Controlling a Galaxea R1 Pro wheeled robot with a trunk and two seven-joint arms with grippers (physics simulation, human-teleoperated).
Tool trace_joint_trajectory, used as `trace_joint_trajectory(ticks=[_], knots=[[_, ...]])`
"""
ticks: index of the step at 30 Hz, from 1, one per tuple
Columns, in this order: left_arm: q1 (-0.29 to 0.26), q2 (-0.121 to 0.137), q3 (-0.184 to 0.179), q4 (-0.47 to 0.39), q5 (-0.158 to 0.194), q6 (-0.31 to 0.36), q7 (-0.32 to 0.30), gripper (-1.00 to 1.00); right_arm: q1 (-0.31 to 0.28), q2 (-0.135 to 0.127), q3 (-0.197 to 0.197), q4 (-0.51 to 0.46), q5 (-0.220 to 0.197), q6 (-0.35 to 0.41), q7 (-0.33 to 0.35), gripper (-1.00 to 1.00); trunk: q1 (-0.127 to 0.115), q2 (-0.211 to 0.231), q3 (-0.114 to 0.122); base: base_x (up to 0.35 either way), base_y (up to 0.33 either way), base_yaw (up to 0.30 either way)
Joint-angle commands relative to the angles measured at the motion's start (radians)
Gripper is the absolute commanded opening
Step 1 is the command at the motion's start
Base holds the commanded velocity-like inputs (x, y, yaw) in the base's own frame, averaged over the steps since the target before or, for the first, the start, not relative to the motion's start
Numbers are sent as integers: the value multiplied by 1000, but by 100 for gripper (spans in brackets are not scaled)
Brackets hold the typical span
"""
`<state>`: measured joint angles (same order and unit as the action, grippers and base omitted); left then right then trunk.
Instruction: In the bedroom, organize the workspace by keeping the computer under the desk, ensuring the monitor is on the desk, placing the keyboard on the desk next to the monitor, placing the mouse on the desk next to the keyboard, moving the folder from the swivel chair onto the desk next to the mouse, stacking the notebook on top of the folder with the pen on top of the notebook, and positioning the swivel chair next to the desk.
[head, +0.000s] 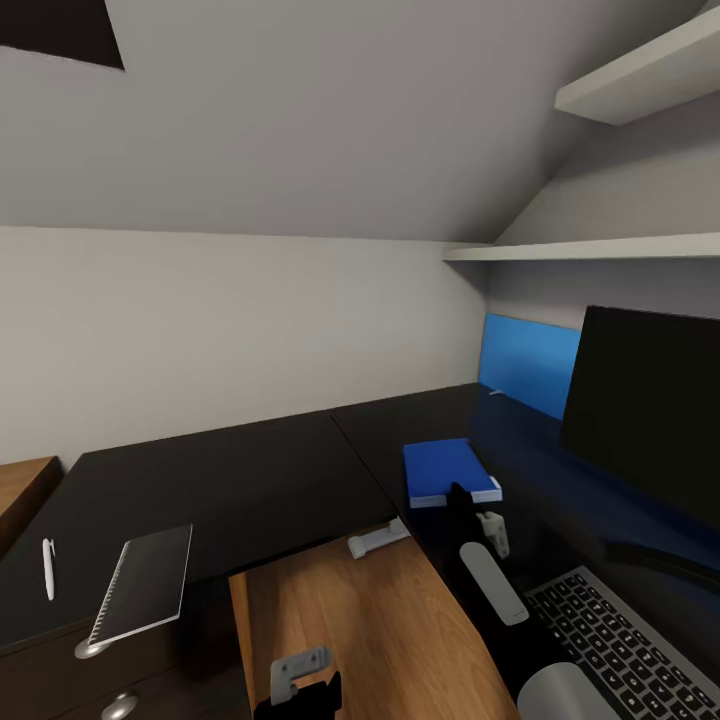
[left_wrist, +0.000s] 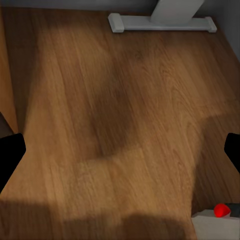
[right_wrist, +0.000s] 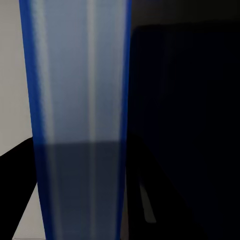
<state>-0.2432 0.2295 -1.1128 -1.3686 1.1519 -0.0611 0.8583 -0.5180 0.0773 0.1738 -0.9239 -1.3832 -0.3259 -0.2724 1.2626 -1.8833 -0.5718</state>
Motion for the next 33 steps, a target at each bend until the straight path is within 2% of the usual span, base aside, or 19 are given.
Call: trace_joint_trajectory(ticks=[1,18,19,23,25,33], knots=[[-2,1,-3,-1,8,-6,4,100,0,0,5,12,-35,-6,-2,-100,0,0,-1,0,0,0],[-1,1,-4,-1,5,-6,4,100,0,-12,4,9,-34,78,6,-100,0,0,-1,0,0,0],[-2,-5,2,-1,8,-12,7,100,0,-18,-3,-15,-19,88,12,-100,0,0,-1,0,0,0],[-2,-18,11,-1,5,-14,7,100,-2,-11,-26,-15,-11,81,15,-100,0,0,-1,0,0,0],[-2,-29,10,0,5,-14,8,100,-2,-14,-14,-15,-6,76,13,-100,0,0,-1,0,0,0],[-2,-37,8,0,5,-14,7,100,-2,-20,2,-15,-5,74,12,-100,-31,56,24,0,0,0]])
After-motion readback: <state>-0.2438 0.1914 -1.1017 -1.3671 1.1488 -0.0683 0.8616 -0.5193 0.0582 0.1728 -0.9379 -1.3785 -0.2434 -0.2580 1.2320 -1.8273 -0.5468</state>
